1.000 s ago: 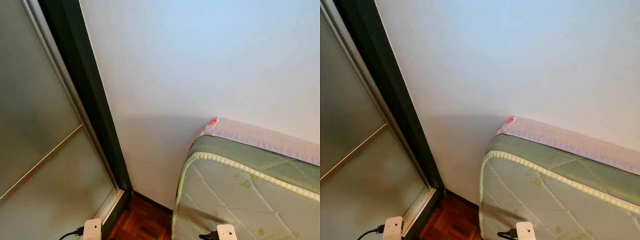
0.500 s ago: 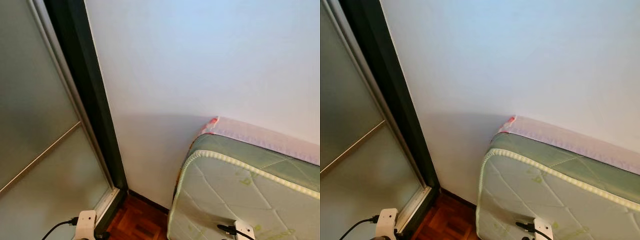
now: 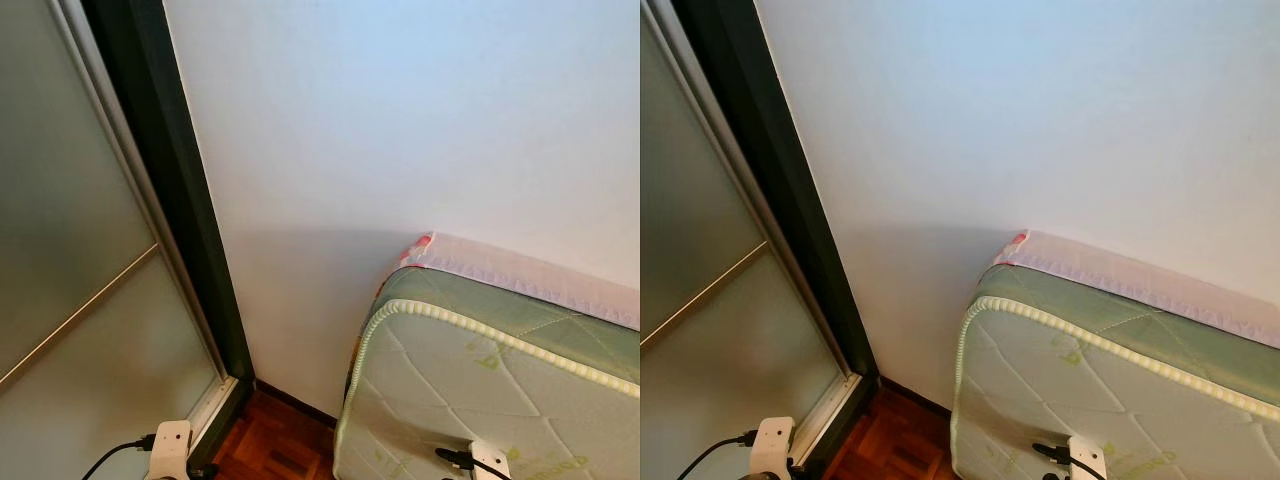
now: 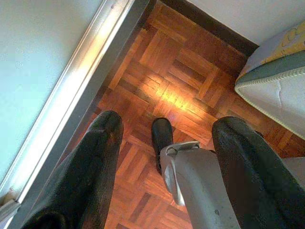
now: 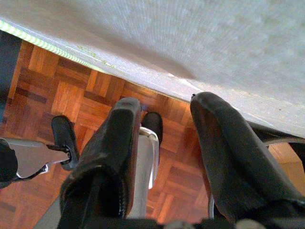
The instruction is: Clean up the room
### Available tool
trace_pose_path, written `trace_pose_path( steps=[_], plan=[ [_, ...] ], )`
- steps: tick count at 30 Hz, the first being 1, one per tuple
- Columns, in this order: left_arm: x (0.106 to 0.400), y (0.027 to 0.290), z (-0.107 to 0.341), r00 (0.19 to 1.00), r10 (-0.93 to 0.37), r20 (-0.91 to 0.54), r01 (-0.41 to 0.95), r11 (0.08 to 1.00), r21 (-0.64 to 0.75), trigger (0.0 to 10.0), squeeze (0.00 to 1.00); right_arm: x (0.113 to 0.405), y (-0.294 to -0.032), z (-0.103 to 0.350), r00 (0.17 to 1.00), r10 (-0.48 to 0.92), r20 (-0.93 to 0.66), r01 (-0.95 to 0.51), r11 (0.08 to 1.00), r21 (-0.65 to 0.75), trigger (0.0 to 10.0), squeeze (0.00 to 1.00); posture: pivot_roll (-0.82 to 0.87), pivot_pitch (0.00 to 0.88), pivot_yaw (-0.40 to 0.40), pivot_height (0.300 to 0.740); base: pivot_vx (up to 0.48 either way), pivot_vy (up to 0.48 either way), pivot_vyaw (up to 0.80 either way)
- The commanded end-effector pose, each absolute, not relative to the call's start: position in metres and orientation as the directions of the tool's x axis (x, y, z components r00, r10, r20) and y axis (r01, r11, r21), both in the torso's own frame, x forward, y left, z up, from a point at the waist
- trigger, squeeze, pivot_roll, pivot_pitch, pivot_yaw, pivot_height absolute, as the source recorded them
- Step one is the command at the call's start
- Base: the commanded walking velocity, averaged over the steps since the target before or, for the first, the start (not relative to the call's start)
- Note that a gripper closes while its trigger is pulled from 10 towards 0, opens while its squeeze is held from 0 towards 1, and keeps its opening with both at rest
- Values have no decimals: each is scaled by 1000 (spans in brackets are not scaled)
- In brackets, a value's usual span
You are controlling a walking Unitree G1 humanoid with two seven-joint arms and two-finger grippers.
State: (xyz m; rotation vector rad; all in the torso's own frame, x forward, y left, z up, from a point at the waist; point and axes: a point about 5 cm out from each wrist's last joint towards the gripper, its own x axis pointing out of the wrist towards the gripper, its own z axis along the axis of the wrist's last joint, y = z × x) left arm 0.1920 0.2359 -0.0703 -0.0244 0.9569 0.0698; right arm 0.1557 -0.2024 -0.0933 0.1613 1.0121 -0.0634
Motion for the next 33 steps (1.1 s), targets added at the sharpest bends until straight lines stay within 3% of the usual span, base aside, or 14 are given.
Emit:
trace_pose_path(
  steps=[1, 33],
  plan=[
    [189, 238, -71, 557, 50, -829, -59, 998, 20, 10000, 0, 166, -212, -87, 562, -10, -827, 166, 981, 100, 10000, 0, 7, 0, -56, 740, 0, 0, 0],
    [189, 238, -72, 553, 44, -832, -52, 998, 19, 10000, 0, 165, -212, -88, 556, -2, -831, 150, 984, 98, 10000, 0, 0, 0, -55, 740, -23, 0, 0]
  ],
)
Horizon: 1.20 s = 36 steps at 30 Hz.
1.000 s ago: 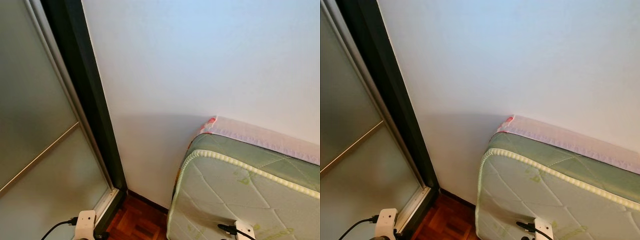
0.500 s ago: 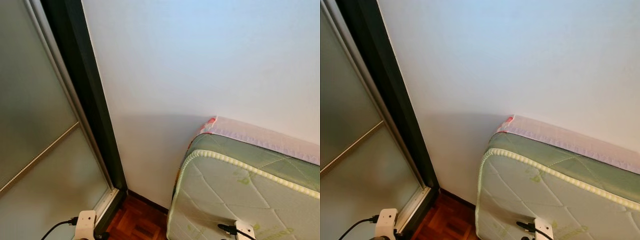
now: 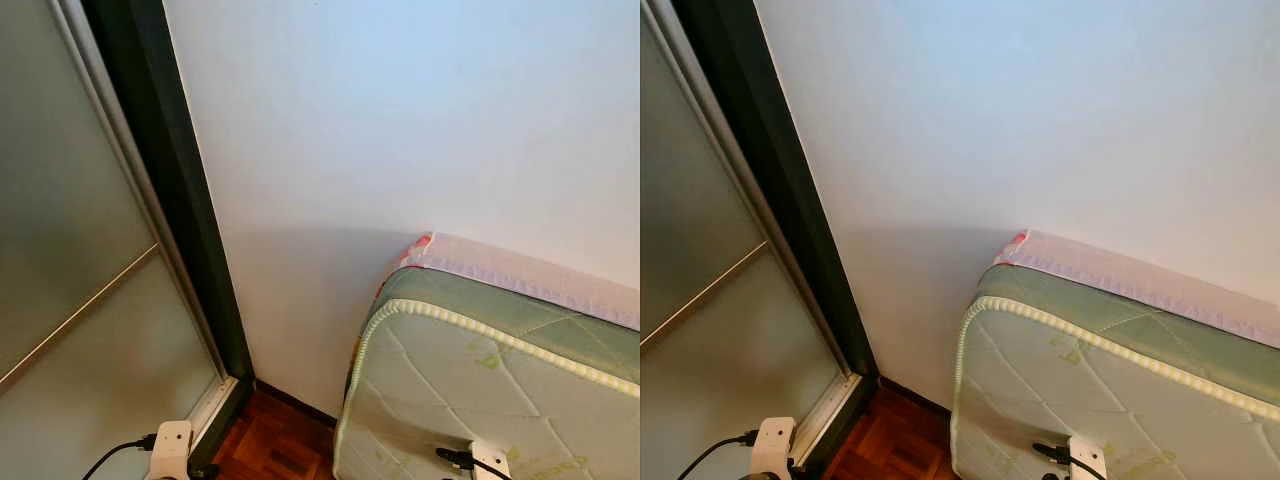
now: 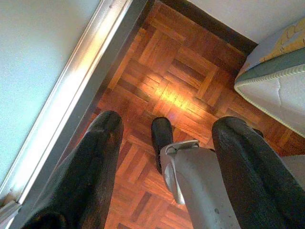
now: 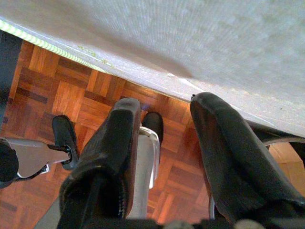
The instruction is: Clean up the room
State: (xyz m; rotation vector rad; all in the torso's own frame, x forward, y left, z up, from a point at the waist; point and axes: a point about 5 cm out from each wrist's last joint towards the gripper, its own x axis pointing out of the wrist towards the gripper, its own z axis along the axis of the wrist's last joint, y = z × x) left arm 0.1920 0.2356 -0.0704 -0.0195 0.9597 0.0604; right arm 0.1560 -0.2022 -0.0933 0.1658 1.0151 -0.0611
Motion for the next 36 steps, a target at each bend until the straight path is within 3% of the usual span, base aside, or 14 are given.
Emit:
trace_pose_path(
  steps=[1, 36],
  plan=[
    [189, 238, -72, 552, 44, -832, -51, 999, 19, 10000, 0, 165, -211, -88, 555, -1, -832, 149, 984, 98, 10000, 0, 0, 0, -55, 740, -247, 0, 0],
    [189, 239, -72, 549, 41, -835, -39, 999, 23, 10000, 0, 165, -211, -88, 552, 11, -834, 127, 987, 97, 10000, 0, -2, 0, -55, 740, -246, 0, 0]
  ],
)
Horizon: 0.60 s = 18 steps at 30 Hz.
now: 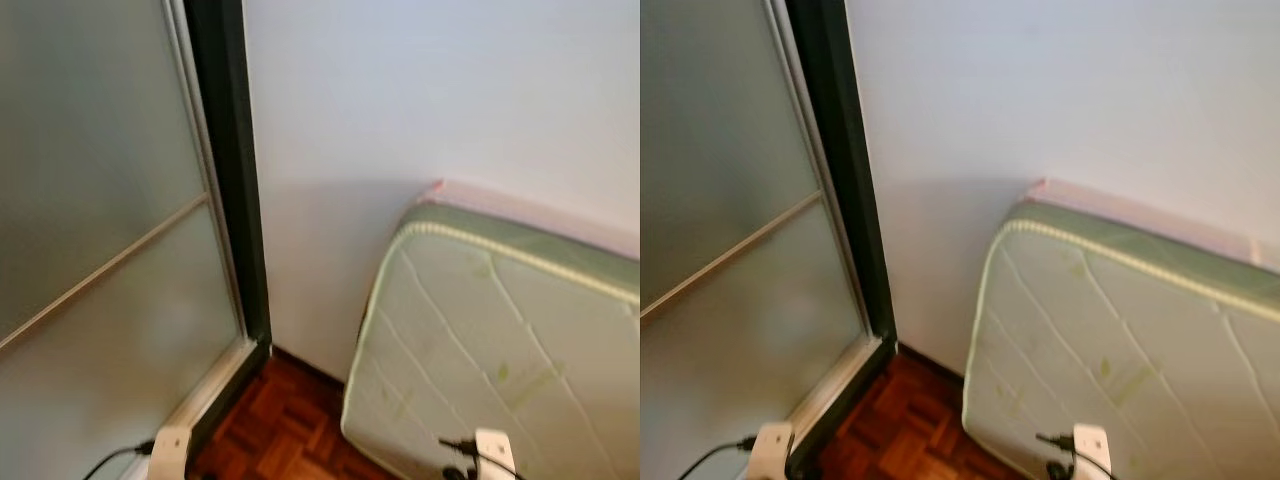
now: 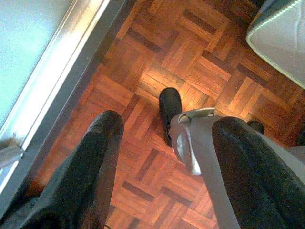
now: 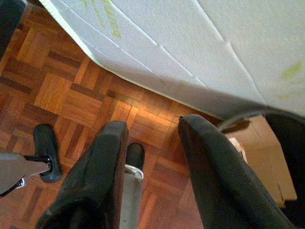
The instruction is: Clean up the room
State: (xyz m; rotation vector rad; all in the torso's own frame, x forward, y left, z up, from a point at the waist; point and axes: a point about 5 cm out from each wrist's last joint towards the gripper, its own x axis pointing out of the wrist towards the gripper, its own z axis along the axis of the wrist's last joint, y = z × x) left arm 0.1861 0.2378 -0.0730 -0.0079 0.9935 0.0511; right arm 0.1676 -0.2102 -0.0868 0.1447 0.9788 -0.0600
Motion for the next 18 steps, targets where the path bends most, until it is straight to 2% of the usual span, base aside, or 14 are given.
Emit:
trace_pose_path(
  steps=[1, 10, 18],
  plan=[
    [189, 239, -72, 549, 41, -835, -39, 999, 24, 10000, 0, 166, -211, -88, 552, 11, -833, 127, 987, 98, 10000, 0, -2, 0, -55, 740, -244, 0, 0],
    [189, 239, -71, 549, 44, -835, -38, 999, 27, 10000, 0, 166, -210, -88, 554, 15, -833, 127, 987, 102, 10000, 0, -3, 0, -51, 740, -247, 0, 0],
    [189, 240, -71, 550, 51, -834, -48, 998, 30, 10000, 0, 166, -210, -87, 558, 17, -830, 138, 984, 113, 10000, 0, 1, 0, -51, 740, 0, 0, 0]
  ],
)
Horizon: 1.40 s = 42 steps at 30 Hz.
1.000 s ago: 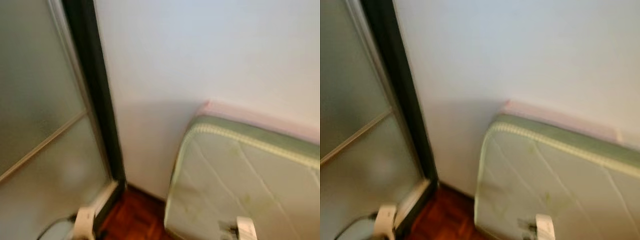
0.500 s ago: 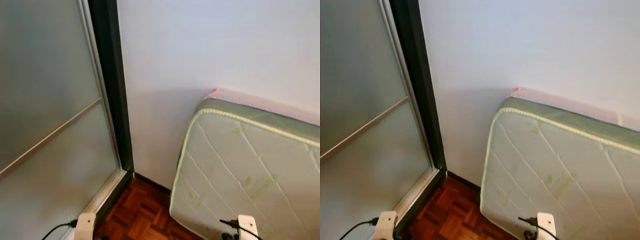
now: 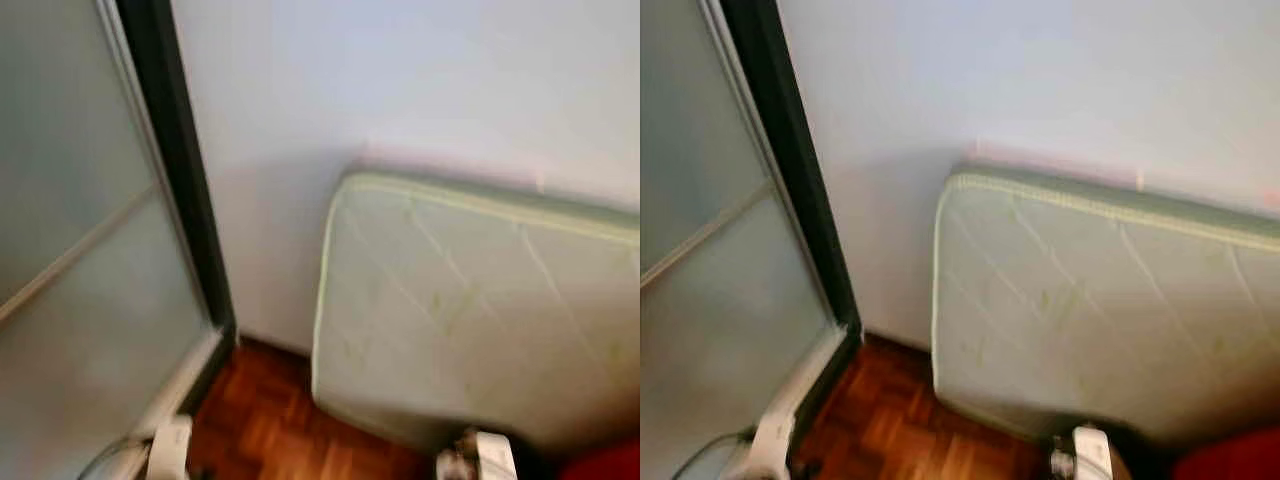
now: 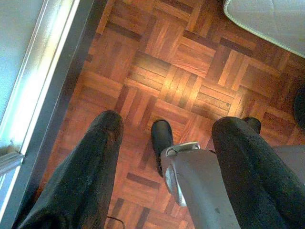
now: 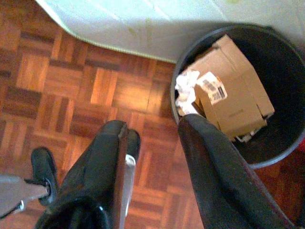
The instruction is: Clean up the room
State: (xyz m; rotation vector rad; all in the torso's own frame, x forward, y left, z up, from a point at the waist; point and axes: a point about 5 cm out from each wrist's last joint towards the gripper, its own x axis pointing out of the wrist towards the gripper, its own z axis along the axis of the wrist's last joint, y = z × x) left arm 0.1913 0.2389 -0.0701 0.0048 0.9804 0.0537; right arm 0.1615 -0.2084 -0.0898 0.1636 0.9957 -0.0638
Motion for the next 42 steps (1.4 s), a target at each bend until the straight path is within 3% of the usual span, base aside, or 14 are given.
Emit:
trace_pose_path(
  steps=[1, 9, 42],
  plan=[
    [189, 240, -71, 551, 52, -833, -49, 998, 30, 10000, 0, 166, -210, -87, 558, 17, -830, 140, 984, 114, 10000, 0, 1, 0, -51, 740, 0, 0, 0],
    [189, 243, -70, 549, 57, -834, -31, 998, 48, 10000, 0, 165, -207, -89, 541, 24, -841, 142, 983, 120, 10000, 0, 9, 0, -31, 740, 0, 0, -131],
    [188, 247, -70, 532, 61, -845, -9, 998, 67, 10000, 0, 165, -203, -90, 526, 33, -850, 118, 987, 112, 10000, 0, 12, 0, -9, 740, 0, 0, -770]
  ],
)
